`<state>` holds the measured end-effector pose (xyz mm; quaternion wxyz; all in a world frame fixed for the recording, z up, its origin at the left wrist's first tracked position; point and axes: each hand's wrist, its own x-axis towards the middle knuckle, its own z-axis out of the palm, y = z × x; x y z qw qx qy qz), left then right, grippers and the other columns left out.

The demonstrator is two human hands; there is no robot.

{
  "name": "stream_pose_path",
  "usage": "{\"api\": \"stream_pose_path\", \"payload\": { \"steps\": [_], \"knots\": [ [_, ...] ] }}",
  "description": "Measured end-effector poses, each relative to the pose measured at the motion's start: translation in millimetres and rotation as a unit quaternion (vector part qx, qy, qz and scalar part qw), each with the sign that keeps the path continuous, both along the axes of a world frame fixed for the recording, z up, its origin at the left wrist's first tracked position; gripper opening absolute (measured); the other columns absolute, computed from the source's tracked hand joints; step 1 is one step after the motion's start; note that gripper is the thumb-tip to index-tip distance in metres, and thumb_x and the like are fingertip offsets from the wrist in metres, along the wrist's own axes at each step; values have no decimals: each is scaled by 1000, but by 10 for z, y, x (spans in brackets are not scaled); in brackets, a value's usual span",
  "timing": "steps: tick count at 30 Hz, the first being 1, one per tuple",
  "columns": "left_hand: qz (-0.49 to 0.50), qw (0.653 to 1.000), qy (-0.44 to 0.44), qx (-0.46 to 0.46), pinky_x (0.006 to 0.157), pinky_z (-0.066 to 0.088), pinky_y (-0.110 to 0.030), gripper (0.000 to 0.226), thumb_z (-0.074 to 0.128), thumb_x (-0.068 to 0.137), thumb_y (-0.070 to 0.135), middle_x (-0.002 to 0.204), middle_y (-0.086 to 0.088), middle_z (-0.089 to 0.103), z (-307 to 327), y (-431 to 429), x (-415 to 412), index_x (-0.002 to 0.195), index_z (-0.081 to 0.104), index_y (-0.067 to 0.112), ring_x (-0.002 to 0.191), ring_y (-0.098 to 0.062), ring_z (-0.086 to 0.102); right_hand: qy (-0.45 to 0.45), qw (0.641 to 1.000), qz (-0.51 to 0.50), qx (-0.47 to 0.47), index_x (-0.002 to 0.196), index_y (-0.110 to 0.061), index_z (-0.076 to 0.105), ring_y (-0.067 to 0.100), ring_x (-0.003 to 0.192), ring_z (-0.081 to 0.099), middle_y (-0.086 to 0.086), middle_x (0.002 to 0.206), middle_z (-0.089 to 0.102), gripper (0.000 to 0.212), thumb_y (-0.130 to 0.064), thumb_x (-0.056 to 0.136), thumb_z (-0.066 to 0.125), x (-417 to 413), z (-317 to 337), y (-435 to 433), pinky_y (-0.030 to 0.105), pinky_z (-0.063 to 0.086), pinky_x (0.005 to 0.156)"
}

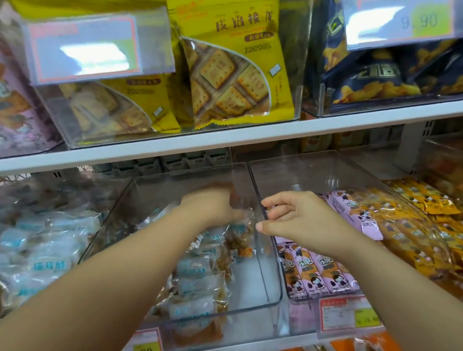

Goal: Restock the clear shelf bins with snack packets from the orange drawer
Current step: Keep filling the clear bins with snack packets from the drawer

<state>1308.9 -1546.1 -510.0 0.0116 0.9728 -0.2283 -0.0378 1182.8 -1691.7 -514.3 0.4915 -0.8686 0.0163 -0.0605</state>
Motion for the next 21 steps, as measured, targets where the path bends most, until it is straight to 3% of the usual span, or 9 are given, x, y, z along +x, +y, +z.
{"api": "stream_pose_path", "payload": {
  "steps": [3, 6, 9, 12, 14, 18, 19, 21],
  "knots": [
    [22, 999, -29, -6, 92, 49, -36, 54, 49, 89, 61, 126, -2, 59, 149, 333, -101, 130, 50, 25, 110, -23, 57, -37, 994, -29, -97, 121, -19, 62, 7, 100, 58, -9, 104, 59, 45, -26, 78, 75, -24, 67, 61, 21, 44, 83],
    [55, 996, -62, -15, 93, 49, -36, 53, 47, 92, 56, 132, -5, 56, 222, 754, -180, 132, 50, 22, 115, -24, 56, -118, 971, -61, -197, 118, -20, 65, 13, 102, 57, -3, 110, 62, 38, -23, 80, 70, -20, 160, 237, 28, 46, 90],
    [77, 995, -43, -50, 94, 48, -37, 64, 52, 88, 58, 136, -6, 54, 203, 1063, -248, 139, 44, 21, 119, -25, 54, -85, 980, -10, -182, 123, -20, 62, 11, 100, 59, 0, 116, 64, 38, -19, 86, 64, -32, 224, 500, 19, 43, 87],
    [96, 993, 9, -70, 99, 44, -33, 76, 56, 86, 58, 143, -8, 47, 141, 1169, -333, 146, 33, 18, 126, -26, 49, -17, 975, 31, -219, 121, -7, 59, 26, 110, 57, 11, 119, 62, 32, -14, 90, 55, -9, 184, 774, 26, 43, 85],
    [105, 990, 17, -93, 98, 44, -33, 75, 59, 86, 54, 142, -9, 47, 118, 1181, -374, 146, 32, 17, 125, -27, 50, 47, 977, 36, -205, 112, -4, 58, 29, 102, 58, 14, 112, 63, 24, -12, 91, 51, 76, 49, 884, 27, 43, 73],
    [87, 981, -7, -172, 96, 45, -32, 68, 64, 86, 41, 139, -6, 52, 73, 1181, -410, 144, 36, 19, 122, -24, 53, 138, 984, -2, -109, 129, -9, 44, 19, 78, 56, 8, 105, 59, 37, -13, 92, 50, 221, -196, 935, 24, 45, 61],
    [80, 979, 1, -186, 95, 45, -31, 66, 63, 88, 39, 138, -6, 53, 50, 1179, -421, 144, 36, 20, 121, -23, 54, 153, 985, -6, -81, 135, -11, 39, 19, 80, 56, 10, 107, 58, 43, -13, 93, 49, 247, -218, 942, 27, 48, 65],
    [68, 976, 22, -207, 94, 45, -30, 62, 62, 89, 36, 136, -7, 54, -10, 1188, -423, 144, 36, 23, 118, -22, 55, 181, 983, -7, -43, 146, -20, 25, 27, 102, 57, 15, 126, 53, 53, -14, 96, 43, 269, -228, 980, 36, 53, 84]
  ]
}}
